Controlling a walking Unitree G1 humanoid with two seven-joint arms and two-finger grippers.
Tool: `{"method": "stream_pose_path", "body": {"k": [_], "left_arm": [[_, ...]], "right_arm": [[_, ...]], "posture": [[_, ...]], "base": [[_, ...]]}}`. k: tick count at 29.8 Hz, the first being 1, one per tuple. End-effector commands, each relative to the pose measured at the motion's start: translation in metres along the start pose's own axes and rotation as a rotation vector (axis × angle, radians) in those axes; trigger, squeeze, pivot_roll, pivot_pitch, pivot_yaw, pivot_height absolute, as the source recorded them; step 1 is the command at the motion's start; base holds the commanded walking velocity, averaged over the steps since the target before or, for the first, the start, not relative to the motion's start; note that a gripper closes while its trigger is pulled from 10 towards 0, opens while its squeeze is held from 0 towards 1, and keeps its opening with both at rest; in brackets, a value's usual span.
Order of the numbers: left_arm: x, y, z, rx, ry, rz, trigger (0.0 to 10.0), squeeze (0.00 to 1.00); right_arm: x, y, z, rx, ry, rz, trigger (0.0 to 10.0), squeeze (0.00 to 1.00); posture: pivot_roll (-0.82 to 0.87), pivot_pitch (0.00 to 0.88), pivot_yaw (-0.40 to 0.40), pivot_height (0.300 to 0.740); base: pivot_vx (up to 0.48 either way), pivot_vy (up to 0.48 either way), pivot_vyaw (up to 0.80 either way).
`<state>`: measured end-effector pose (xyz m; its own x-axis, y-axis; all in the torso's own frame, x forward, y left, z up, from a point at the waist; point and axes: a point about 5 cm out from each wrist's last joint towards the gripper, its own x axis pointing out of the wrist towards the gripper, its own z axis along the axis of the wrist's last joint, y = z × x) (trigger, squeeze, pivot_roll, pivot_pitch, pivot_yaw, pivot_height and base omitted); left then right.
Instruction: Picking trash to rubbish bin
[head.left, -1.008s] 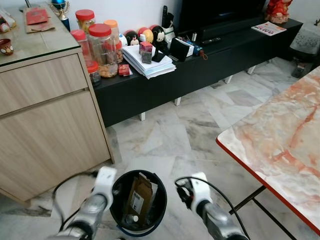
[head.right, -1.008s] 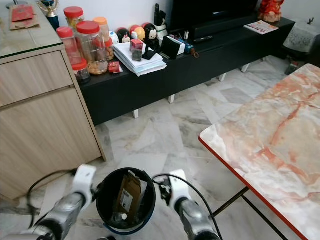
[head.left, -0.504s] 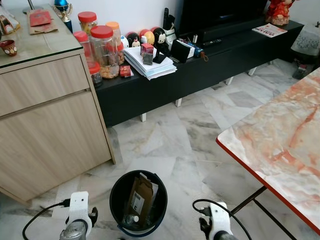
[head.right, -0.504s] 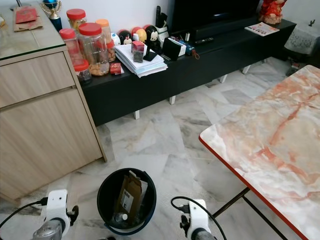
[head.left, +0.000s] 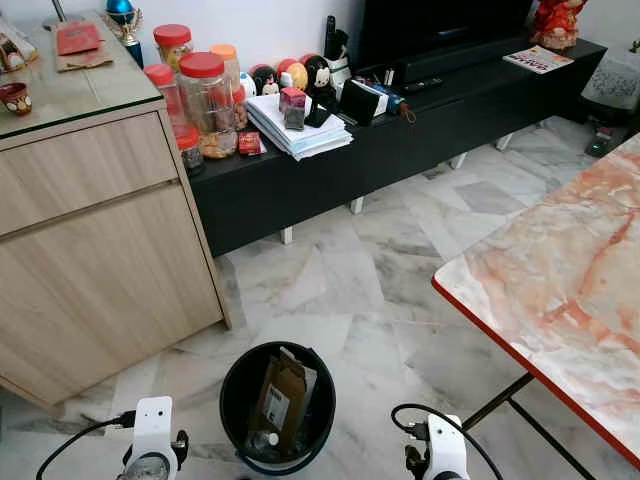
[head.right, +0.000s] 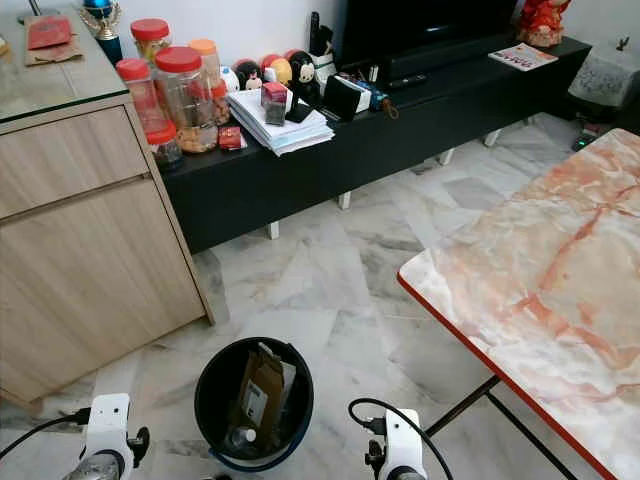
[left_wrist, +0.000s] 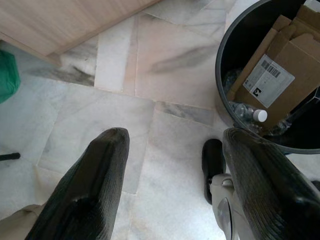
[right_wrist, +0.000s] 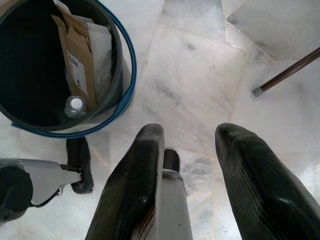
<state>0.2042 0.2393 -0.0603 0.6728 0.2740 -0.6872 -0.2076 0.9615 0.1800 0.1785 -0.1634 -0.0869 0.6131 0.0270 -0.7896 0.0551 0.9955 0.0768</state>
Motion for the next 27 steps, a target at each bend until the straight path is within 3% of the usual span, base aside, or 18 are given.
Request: {"method": "stream_pose_path", "body": {"k": [1,6,21,27], "left_arm": [[-0.001,0.001,-0.003,0.002,0.012,0.008,10.0,0.0],[0.002,0.003,0.007,-0.009,-0.017,0.014,10.0,0.0],[0.002,0.002,0.006,-0.019,-0.015,0.007,10.0,0.0],[0.002,0.0,0.009,-0.017,-0.026,0.0,10.0,0.0]], "right_arm": [[0.0,0.0,0.001,0.016,-0.005,-0.009,10.0,0.0],[0.001,0.005,0.002,-0.006,-0.007,0.008,10.0,0.0],[0.0,0.001,-0.001,0.0,0.002,-0.007,10.0,0.0],[0.001,0.0,0.002,0.004,-0.007,-0.007,10.0,0.0]], "posture": [[0.01,0.052,-0.04,0.74],[0.02,0.054,-0.033,0.74],[0.02,0.028,-0.028,0.74],[0.02,0.03,-0.031,0.74]], "base": [[0.0,0.0,0.0],[0.0,0.0,0.0],[0.0,0.0,0.0],[-0.276,0.0,0.0]]}}
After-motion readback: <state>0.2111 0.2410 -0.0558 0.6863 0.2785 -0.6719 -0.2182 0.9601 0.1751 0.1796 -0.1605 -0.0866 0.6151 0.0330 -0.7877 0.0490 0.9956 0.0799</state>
